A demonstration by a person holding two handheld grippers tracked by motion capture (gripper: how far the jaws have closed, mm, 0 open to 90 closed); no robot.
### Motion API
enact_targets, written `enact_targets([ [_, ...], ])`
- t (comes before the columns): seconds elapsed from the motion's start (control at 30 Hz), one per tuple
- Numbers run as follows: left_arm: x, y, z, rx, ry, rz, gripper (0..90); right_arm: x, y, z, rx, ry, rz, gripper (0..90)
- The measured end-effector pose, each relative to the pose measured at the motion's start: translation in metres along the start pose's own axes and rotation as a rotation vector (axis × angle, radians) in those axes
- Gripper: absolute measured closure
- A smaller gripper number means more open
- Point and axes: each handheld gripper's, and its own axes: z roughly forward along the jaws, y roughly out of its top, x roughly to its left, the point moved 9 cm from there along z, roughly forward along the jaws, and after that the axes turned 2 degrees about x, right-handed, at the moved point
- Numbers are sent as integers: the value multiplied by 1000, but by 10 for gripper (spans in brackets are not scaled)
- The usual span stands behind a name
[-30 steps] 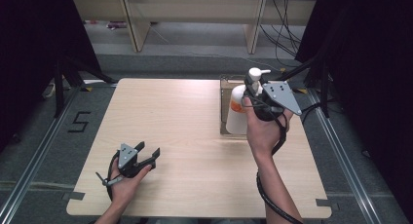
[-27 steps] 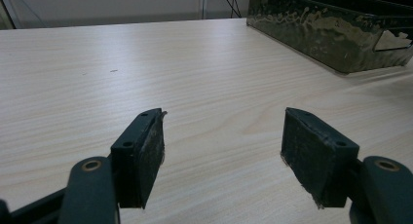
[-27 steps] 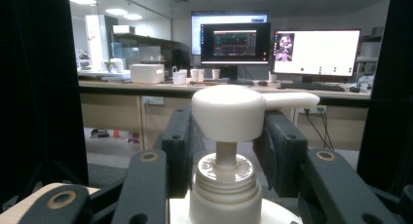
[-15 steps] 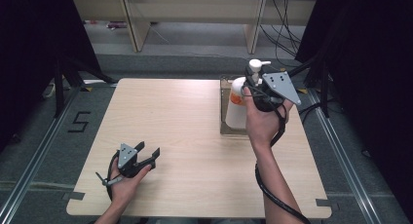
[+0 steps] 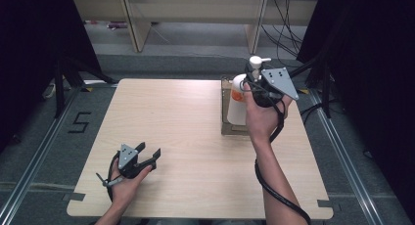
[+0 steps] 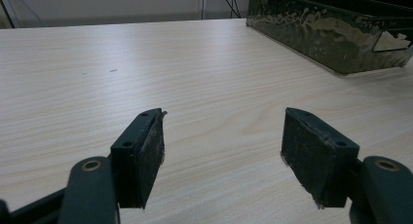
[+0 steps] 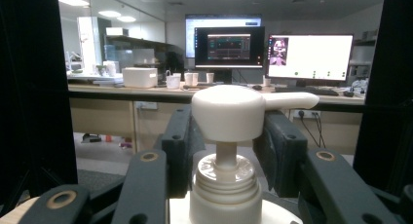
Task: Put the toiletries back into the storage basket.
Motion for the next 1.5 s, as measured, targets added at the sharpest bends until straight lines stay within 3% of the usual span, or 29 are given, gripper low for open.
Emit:
enact_targets([
  [0.87,1,0,0,0,1,1,317,-1,-5,20,3,-7,-10,605],
  [1.5,1,0,0,-1,0,2,317,2,-18,30,30,-3,1,605],
])
